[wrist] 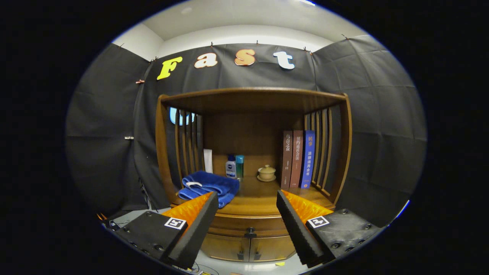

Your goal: Pull open the drawer, take out the items inside it, and place them on the countertop above the cabinet.

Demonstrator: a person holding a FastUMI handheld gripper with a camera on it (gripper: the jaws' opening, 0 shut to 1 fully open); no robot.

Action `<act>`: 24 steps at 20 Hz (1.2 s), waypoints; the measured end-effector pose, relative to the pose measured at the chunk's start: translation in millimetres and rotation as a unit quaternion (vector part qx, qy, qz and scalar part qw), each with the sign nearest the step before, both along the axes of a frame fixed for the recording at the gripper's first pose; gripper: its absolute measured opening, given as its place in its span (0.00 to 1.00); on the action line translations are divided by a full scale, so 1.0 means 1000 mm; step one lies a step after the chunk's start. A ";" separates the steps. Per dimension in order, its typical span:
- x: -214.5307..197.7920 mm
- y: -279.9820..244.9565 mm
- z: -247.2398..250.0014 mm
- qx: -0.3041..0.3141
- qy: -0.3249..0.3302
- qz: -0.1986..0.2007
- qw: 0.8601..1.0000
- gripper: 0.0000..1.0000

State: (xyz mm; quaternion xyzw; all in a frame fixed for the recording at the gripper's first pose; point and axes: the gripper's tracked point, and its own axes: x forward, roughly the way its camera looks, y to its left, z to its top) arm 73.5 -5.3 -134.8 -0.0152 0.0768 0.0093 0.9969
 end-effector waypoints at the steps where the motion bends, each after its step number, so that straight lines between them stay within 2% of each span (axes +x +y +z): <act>1: 0.004 0.000 -0.012 0.002 0.007 0.000 1.000 0.99; 12: 0.044 -0.017 -0.165 0.005 0.104 -0.017 0.994 1.00; 18: 0.069 -0.027 -0.229 0.014 0.154 -0.035 0.987 0.99; 21: 0.079 -0.027 -0.249 0.013 0.167 -0.038 0.985 0.95; 22: 0.082 -0.027 -0.253 0.012 0.170 -0.040 0.985 0.85; 24: 0.086 -0.026 -0.256 0.017 0.171 -0.040 0.984 0.75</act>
